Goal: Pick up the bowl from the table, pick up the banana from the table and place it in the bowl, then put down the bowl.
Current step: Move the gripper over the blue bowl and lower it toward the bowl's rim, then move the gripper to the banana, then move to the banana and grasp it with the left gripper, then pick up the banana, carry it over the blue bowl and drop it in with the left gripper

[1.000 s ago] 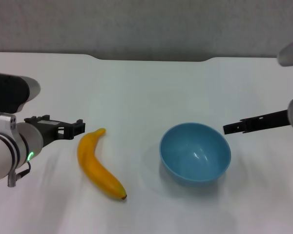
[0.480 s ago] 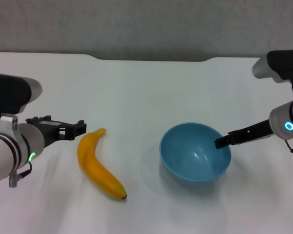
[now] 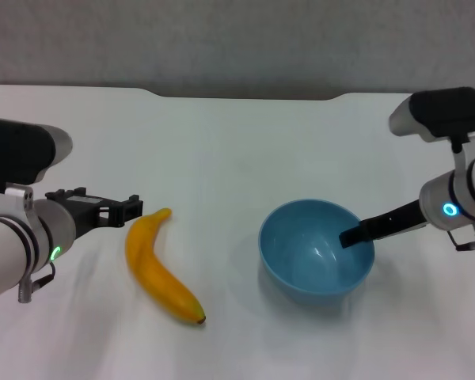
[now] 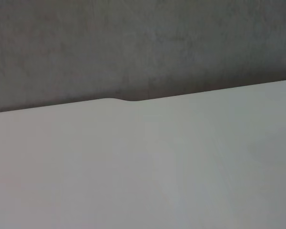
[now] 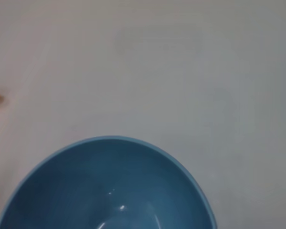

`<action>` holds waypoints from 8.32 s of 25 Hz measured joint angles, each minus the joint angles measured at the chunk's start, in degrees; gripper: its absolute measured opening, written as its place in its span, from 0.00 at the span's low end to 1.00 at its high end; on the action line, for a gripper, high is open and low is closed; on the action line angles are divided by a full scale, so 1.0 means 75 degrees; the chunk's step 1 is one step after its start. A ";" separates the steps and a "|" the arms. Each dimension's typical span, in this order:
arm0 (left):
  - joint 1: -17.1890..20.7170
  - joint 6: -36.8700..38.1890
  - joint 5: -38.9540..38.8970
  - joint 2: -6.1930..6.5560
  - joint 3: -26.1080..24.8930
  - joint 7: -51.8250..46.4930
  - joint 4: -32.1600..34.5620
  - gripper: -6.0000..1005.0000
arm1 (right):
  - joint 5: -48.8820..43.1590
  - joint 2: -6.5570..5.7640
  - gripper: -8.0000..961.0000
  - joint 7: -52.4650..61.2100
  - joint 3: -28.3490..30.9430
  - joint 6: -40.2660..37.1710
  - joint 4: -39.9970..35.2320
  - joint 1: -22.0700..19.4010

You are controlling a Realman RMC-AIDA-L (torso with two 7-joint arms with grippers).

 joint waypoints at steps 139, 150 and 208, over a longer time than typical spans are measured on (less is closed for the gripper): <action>-0.1584 -0.0077 -0.2426 -0.0067 -0.0009 -0.1106 0.3127 0.83 | 0.0675 0.0037 0.09 0.0041 -0.1133 -0.1317 0.4155 -0.2918; -0.1493 -0.0094 -0.2433 -0.0048 -0.0049 -0.1057 0.2962 0.57 | 0.0679 0.0036 0.09 0.0041 -0.1145 -0.1351 0.4168 -0.3001; 0.0029 -0.0974 -0.3199 0.0002 0.0575 0.0341 -0.1059 0.53 | 0.4063 0.0060 0.13 -0.0989 -0.2842 -0.2287 0.1365 -0.1230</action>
